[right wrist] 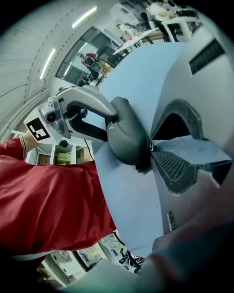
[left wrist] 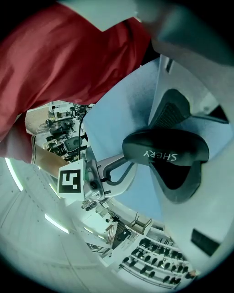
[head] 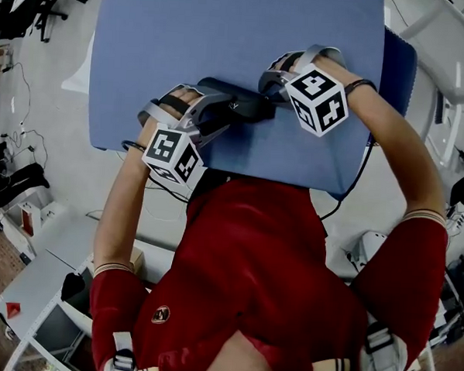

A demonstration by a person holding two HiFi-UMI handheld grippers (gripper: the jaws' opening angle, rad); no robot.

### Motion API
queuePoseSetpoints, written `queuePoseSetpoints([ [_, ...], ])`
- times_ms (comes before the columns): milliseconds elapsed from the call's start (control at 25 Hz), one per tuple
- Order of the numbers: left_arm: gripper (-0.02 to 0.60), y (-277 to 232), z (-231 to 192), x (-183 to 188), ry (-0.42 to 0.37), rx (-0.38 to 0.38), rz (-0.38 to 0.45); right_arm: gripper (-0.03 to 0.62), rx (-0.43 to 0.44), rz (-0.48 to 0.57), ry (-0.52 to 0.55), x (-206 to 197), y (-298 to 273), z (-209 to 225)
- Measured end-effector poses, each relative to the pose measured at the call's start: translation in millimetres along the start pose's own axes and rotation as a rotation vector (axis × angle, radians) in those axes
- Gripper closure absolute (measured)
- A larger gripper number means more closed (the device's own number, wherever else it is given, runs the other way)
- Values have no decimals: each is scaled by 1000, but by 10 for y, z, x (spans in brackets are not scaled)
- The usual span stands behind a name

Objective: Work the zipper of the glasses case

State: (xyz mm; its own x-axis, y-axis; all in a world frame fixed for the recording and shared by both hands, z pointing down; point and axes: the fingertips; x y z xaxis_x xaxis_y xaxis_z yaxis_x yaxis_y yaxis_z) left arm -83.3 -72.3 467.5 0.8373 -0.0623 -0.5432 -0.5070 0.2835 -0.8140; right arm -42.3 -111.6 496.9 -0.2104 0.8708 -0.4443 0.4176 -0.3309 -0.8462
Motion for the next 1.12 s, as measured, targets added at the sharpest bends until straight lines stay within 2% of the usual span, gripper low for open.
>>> queuePoseSetpoints([
  [160, 374, 8, -5, -9, 13, 5, 6, 565, 34, 16, -17, -8, 14, -10],
  [480, 374, 20, -1, -31, 19, 7, 6, 569, 21, 12, -69, -11, 81, -29],
  [520, 376, 20, 0, -29, 21, 8, 6, 586, 18, 14, -76, -5, 87, -35],
  [1120, 374, 19, -5, -8, 26, 16, 10, 586, -29, -3, -125, -7, 14, -14],
])
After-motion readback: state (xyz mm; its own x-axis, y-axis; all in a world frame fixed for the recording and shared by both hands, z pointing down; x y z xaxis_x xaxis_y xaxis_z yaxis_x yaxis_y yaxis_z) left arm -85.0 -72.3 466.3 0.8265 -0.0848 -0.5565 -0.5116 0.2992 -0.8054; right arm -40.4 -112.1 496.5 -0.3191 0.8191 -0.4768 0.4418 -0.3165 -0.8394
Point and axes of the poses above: the fingertips, and each gripper's own axes: y backward along the fingers, z to its right, x out of its top, and after that the axes turned 14 degrees about y, right-handed
